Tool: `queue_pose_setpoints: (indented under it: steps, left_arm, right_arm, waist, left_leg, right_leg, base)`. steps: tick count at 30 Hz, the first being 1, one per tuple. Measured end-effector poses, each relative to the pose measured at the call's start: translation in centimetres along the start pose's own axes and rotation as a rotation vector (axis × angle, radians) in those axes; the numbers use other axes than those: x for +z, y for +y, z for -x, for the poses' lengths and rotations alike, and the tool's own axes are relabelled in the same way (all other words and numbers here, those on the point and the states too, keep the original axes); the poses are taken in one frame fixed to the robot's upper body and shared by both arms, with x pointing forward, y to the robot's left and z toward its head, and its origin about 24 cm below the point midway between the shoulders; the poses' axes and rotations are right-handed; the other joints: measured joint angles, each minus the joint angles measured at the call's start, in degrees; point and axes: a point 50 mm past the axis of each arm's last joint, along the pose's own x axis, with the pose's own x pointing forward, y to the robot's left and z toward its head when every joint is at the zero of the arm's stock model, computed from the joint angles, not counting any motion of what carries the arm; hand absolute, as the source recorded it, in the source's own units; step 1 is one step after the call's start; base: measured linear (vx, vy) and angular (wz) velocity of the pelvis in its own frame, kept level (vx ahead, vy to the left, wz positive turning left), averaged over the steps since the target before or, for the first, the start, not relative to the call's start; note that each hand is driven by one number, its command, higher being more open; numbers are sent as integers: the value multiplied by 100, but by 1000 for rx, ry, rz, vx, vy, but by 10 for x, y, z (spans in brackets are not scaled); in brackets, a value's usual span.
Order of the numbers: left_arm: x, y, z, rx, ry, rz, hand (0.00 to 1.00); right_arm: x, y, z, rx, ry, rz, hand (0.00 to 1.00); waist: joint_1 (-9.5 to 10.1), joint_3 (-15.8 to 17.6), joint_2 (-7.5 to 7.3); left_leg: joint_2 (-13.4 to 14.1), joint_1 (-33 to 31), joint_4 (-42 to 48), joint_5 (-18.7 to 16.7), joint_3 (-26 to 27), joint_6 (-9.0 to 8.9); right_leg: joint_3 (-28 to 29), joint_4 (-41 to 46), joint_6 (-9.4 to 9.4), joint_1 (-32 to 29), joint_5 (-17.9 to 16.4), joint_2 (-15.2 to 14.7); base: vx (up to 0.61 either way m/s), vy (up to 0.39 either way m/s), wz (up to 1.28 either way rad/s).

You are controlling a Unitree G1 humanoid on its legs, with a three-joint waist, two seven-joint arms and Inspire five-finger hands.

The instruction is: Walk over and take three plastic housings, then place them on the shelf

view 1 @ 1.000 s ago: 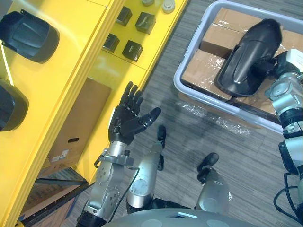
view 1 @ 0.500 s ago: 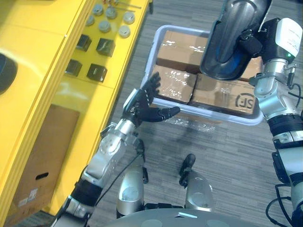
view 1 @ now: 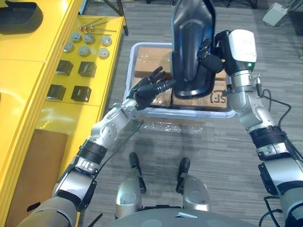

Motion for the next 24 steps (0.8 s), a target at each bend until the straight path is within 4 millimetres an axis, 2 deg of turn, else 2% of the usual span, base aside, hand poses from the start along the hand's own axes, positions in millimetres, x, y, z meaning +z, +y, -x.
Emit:
queue_pose_setpoints:
  steps: [5,8,13,17,20,21,24]
  left_arm:
    - [-7,0,-2,-8,-1,59,100]
    - [-10,3,-2,-1,10,64,100]
    - [-19,-2,-3,-32,29,75,100]
    - [-28,-4,-3,-15,86,-74,100]
    - [-31,0,-2,17,110,-163,100]
    - [-31,1,-2,23,118,-189,0]
    - [-38,3,2,41,140,-201,0]
  right_arm:
    - [5,25,19,128,-5,-30,0]
    - [10,32,25,158,-17,-56,0]
    - [17,45,34,204,-35,-81,0]
    - [22,51,37,228,-50,-90,0]
    - [27,55,38,230,-47,-112,0]
    - [27,56,40,237,-43,-114,0]
    - [26,62,48,257,-17,-141,0]
  waist:
    - [4,-246,-52]
    - [14,-410,-110]
    - [52,-680,-163]
    - [150,-975,-198]
    - [157,-1046,-246]
    - [208,-1090,-274]
    - [290,-1221,-308]
  left_leg:
    - [37,218,-7,-28,93,-24]
    - [67,258,-24,-35,127,-33]
    - [80,401,-28,-77,138,-79]
    - [76,412,-29,-81,111,-81]
    - [73,449,-29,-82,86,-81]
    - [72,448,-29,-83,70,-81]
    - [67,450,-29,-87,48,-81]
  right_leg:
    - [14,-286,8,300,111,45]
    - [9,-544,-2,439,226,110]
    - [-6,-668,-3,630,253,116]
    - [-29,-674,-2,657,253,115]
    - [-42,-678,-1,710,252,114]
    - [-46,-702,-1,714,252,114]
    - [-56,-708,1,725,251,113]
  base:
    - [19,-17,-5]
    - [-4,-13,-6]
    - [0,0,0]
    - [8,1,2]
    - [5,2,3]
    - [0,0,0]
    - [2,1,1]
